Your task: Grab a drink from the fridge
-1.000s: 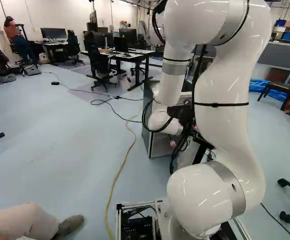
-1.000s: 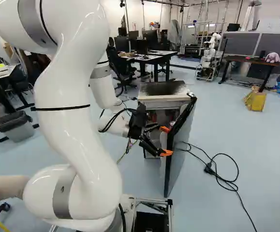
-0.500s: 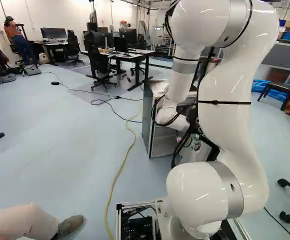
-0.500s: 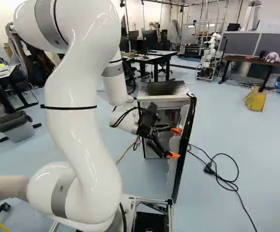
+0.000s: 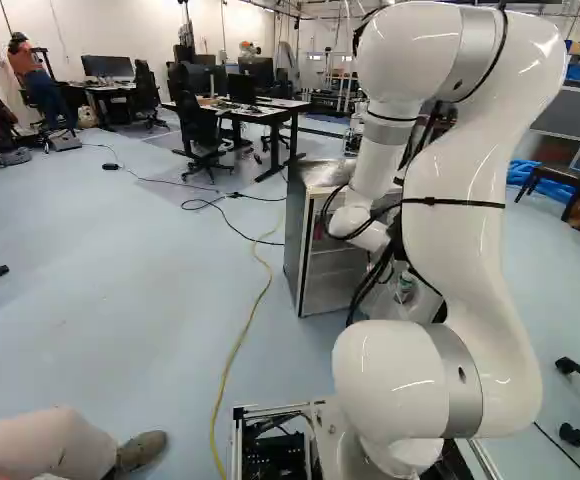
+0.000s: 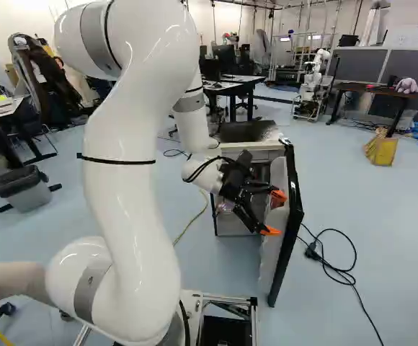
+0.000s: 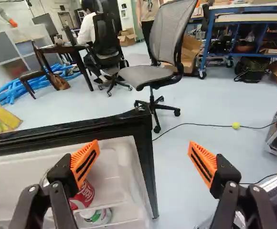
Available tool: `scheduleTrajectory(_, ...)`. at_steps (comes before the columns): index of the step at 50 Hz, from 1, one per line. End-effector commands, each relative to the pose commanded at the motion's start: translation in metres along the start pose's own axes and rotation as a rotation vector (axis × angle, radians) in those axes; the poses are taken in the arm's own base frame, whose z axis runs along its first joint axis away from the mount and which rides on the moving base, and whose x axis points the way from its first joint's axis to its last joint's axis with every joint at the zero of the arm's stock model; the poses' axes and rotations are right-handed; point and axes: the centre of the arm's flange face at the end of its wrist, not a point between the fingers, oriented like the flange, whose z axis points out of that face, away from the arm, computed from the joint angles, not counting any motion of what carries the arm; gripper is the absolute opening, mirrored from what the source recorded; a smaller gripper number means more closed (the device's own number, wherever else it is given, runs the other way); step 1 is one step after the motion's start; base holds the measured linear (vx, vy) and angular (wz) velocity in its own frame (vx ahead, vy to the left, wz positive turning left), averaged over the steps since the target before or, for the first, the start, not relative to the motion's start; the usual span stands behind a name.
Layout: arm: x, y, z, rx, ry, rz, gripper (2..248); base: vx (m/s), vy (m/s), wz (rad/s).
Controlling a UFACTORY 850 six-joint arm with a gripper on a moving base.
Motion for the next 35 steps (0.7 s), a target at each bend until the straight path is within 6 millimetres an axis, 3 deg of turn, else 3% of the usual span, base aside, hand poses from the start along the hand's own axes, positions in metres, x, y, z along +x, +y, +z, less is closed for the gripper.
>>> scheduleTrajectory(13,0.003,-0.010,0.012,-0.026,0.003,0.026,247,0.000,0.000,0.000)
scheduleTrajectory(35,0.003,-0.006,0.010,-0.024,0.003,0.019,247,0.000,0.000,0.000)
